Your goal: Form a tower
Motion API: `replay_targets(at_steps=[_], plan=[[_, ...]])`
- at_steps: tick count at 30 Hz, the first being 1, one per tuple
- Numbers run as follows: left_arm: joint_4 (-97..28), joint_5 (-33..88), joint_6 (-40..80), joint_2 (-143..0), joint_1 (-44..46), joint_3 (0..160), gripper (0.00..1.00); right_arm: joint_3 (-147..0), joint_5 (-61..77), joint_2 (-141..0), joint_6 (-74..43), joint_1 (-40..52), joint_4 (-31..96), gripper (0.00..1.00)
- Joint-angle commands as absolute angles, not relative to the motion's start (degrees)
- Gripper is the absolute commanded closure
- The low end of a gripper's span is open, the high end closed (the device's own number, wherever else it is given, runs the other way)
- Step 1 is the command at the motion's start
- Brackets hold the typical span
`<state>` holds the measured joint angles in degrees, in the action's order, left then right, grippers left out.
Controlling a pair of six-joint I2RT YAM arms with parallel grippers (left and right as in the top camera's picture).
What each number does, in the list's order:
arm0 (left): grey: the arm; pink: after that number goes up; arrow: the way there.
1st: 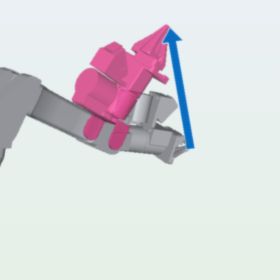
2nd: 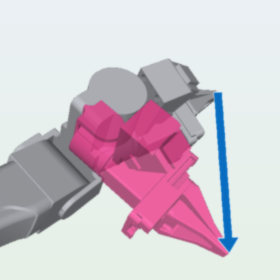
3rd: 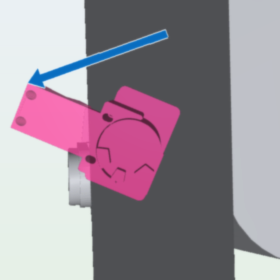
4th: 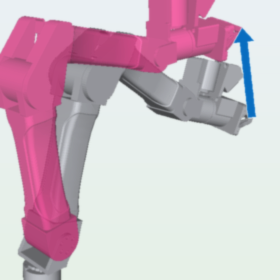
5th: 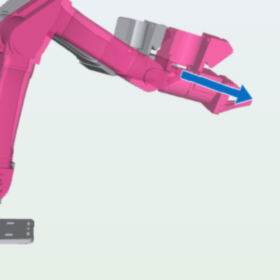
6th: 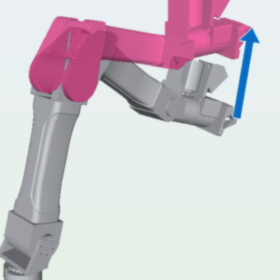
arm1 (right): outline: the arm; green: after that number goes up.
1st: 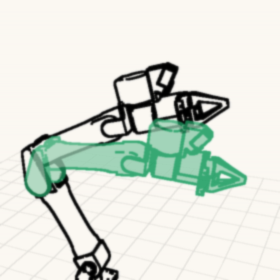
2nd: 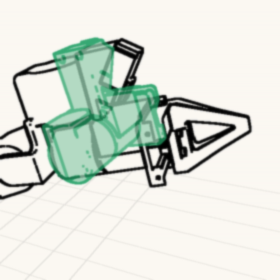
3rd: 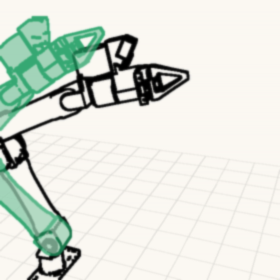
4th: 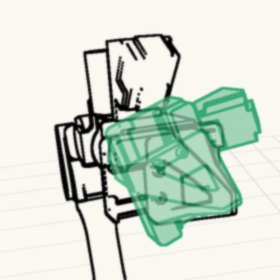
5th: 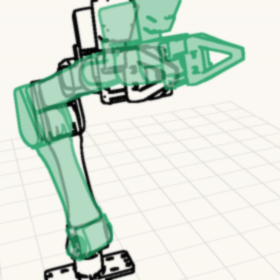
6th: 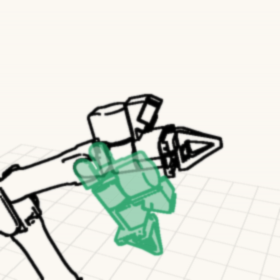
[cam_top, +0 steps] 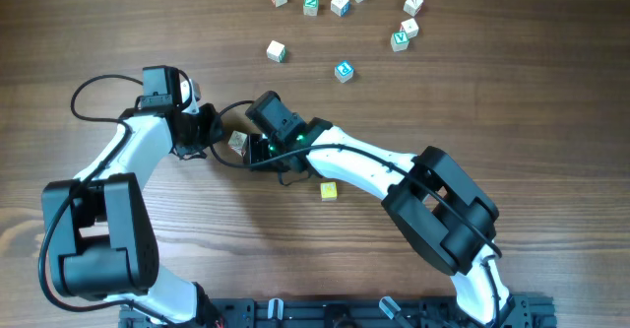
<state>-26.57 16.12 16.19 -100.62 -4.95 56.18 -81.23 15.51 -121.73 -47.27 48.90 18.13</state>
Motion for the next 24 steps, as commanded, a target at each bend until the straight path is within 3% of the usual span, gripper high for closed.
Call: replay_targets(at_steps=[1, 17, 24], plan=[[-26.4, 15.6, 15.9, -101.2, -5.1, 55.9, 0.89, -80.9, 16.9, -122.9, -46.4, 48.7, 18.0, 0.96], [-27.9, 15.6, 15.8, -101.2, -5.1, 55.9, 0.93, -80.9, 18.1, -122.9, -46.5, 48.7, 17.6, 0.96], [-27.8, 13.0, 15.8, -101.1, -6.4, 56.1, 0.96, -81.0, 17.6, -121.2, -46.5, 48.7, 25.4, 0.96]])
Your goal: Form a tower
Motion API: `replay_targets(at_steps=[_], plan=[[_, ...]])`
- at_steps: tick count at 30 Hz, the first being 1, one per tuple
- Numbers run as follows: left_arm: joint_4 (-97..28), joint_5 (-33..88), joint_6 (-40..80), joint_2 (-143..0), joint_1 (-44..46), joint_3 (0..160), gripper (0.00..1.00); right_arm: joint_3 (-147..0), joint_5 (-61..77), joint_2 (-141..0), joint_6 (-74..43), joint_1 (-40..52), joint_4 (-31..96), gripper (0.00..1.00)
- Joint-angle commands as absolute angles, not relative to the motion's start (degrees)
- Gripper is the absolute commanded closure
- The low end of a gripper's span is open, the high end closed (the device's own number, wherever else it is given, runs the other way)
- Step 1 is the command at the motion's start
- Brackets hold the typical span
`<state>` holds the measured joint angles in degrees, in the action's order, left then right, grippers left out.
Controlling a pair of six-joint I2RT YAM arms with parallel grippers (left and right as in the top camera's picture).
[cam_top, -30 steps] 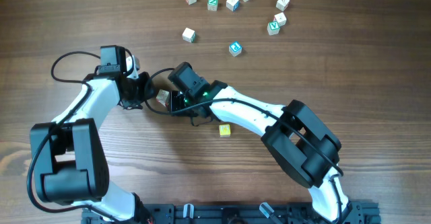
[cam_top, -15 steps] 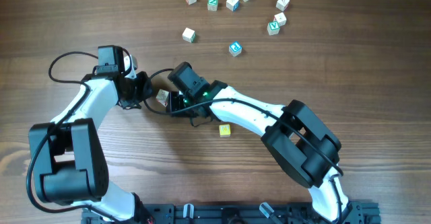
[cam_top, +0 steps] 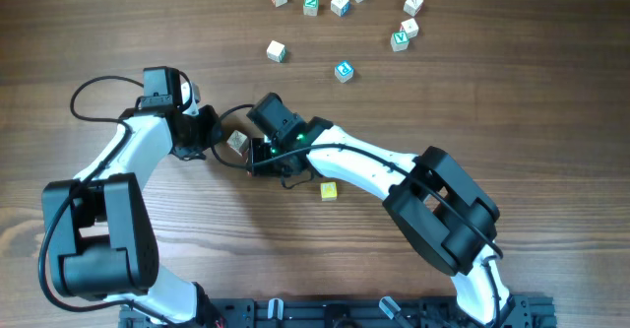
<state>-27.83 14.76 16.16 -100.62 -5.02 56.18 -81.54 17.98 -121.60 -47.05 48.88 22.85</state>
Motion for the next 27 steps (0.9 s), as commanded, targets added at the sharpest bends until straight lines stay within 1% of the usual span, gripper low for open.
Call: replay_targets(at_steps=[1, 4, 7, 8, 9, 10, 11, 12, 14, 15, 18, 22, 27], plan=[[-27.9, 13.0, 15.8, -100.9, -7.0, 56.4, 0.96, -81.0, 16.3, -120.2, -46.5, 48.7, 26.2, 0.96], [-29.7, 13.0, 15.8, -99.2, -8.7, 57.9, 0.96, -81.0, 11.4, -117.3, -45.8, 48.7, 28.2, 0.96], [-31.5, 12.9, 15.4, -95.7, -10.5, 59.2, 0.96, -81.0, 11.4, -114.5, -41.6, 48.7, 28.0, 0.96], [-31.6, 12.7, 15.3, -94.6, -11.1, 59.3, 0.94, -81.0, 11.4, -113.7, -39.2, 48.7, 27.7, 0.96], [-32.0, 12.3, 15.4, -93.2, -11.8, 59.3, 0.82, -81.1, 12.0, -113.0, -35.6, 48.7, 27.4, 0.96], [-32.4, 11.6, 15.4, -92.1, -12.5, 59.3, 0.78, -81.6, 12.6, -112.5, -30.8, 48.7, 27.4, 0.96], [-33.4, 9.2, 15.4, -90.8, -14.0, 59.3, 0.69, -82.4, 14.2, -112.3, -23.2, 48.7, 27.8, 0.96], [-34.6, 6.9, 15.4, -90.5, -15.7, 59.3, 0.45, -83.2, 14.2, -112.3, -18.9, 48.7, 28.4, 0.96], [-35.8, 5.8, 15.4, -90.5, -17.9, 59.3, 0.28, -84.2, 14.3, -112.3, -13.6, 48.7, 29.1, 0.96], [-36.2, 5.9, 15.4, -90.5, -19.2, 59.3, 0.00, -84.8, 14.2, -112.3, -10.9, 48.7, 29.8, 0.96], [-36.7, 5.9, 17.8, -90.5, -23.7, 59.3, 0.00, -86.7, 14.0, -112.3, -0.7, 48.7, 31.1, 0.96], [-37.1, 5.9, 18.9, -90.5, -27.9, 59.3, 0.00, -86.8, 11.5, -112.3, 4.4, 48.7, 29.7, 0.96], [-37.1, 5.9, 18.9, -90.5, -28.7, 59.2, 0.00, -88.3, 9.9, -112.3, 8.4, 48.7, 28.0, 0.96]])
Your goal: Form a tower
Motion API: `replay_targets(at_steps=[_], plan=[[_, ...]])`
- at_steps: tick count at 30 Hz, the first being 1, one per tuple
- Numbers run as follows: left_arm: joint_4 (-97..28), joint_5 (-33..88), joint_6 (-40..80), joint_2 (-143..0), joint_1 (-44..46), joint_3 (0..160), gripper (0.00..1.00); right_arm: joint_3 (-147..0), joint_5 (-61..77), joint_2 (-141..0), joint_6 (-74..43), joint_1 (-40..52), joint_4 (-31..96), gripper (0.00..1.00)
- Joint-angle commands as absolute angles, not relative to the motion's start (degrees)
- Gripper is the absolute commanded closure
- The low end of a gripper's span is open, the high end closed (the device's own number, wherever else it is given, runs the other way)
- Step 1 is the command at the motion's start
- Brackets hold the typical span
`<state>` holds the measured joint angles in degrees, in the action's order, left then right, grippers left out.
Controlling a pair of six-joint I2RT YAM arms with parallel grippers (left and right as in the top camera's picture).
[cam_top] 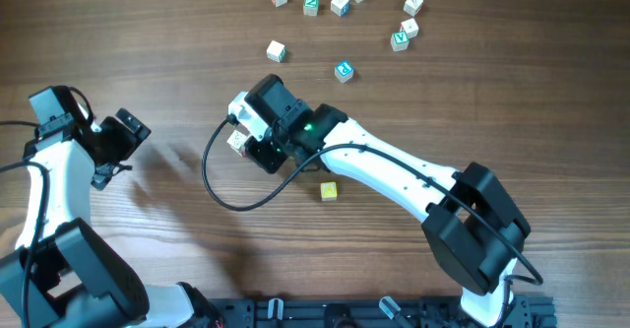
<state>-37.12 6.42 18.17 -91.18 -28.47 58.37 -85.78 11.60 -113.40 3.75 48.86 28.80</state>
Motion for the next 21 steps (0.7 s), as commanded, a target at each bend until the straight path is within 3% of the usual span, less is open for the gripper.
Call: replay_targets(at_steps=[1, 13, 21], plan=[[-37.1, 5.9, 18.9, -90.5, -28.7, 59.3, 0.00, -89.1, 9.5, -112.3, 9.1, 48.7, 27.9, 0.96], [-37.1, 6.5, 18.9, -90.5, -28.7, 59.3, 0.00, -114.2, 8.5, -119.8, 12.6, 47.9, 41.8, 0.96], [-37.1, 6.5, 18.9, -90.5, -28.7, 59.3, 0.00, -116.7, 10.4, -122.7, 14.2, 47.6, 47.4, 0.96]])
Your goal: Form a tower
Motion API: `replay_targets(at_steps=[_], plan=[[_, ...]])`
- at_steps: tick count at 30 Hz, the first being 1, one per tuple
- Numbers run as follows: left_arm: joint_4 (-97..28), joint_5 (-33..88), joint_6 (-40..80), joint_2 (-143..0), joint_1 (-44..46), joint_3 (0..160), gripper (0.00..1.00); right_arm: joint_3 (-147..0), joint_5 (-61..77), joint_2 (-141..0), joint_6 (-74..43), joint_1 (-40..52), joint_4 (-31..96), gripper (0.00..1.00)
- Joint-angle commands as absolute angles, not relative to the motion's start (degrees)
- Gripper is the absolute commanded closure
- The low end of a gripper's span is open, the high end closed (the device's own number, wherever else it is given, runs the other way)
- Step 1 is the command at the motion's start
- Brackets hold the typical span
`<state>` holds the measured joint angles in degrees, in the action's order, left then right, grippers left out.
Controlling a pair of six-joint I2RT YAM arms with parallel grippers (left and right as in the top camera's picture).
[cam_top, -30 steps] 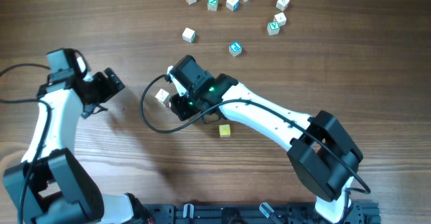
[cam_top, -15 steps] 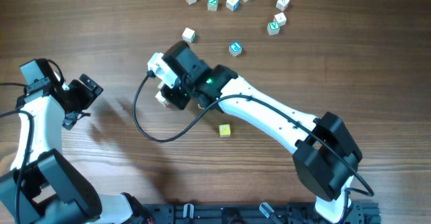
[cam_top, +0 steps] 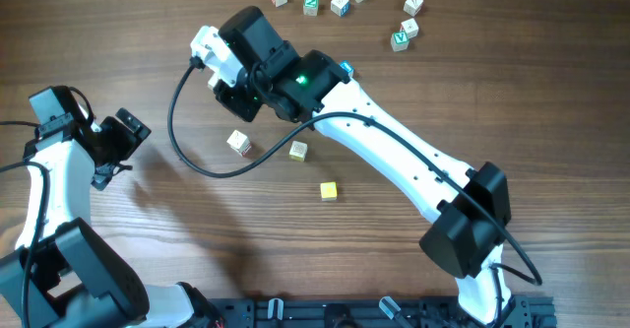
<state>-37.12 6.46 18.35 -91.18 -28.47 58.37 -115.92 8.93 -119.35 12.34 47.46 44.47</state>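
Observation:
Two lettered wooden cubes lie apart on the table, a pale one [cam_top: 238, 142] and a second [cam_top: 298, 151] to its right. A yellow cube [cam_top: 329, 190] sits nearer the front. My right gripper [cam_top: 232, 98] hovers above and behind the pale cube, well apart from it; its jaws look open and empty. Far to the left, my left gripper [cam_top: 122, 139] stands open with nothing in it. No cube rests visibly on another.
Several more lettered cubes are scattered at the back, among them a white one, a green one [cam_top: 310, 5] and a yellow-topped one. A teal cube [cam_top: 346, 69] peeks out beside the right arm, which spans the table's middle.
My right gripper has moved from beside the pale cube to the back left, away from it. A second cube now shows to the right of the pale one. The left arm has not moved.
Both grippers were close around the pale cube at mid-table, and stayed so at the following moment. Then my left gripper was far at the left edge, the right still by the cube. Now the right is withdrawn too and two cubes lie separately.

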Motion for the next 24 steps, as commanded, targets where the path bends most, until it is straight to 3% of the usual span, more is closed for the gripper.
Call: replay_targets(at_steps=[1, 7, 24], plan=[[-37.1, 6.5, 18.9, -90.5, -28.7, 59.3, 0.00, -116.7, 10.4, -123.3, 14.1, 47.6, 48.4, 0.96], [-37.1, 6.5, 18.9, -90.5, -28.7, 59.3, 0.00, -116.6, 14.7, -125.5, 13.3, 47.7, 53.0, 0.96], [-37.1, 6.5, 18.9, -90.5, -28.7, 59.3, 0.00, -116.6, 16.8, -131.8, 8.8, 49.0, 49.0, 0.96]])
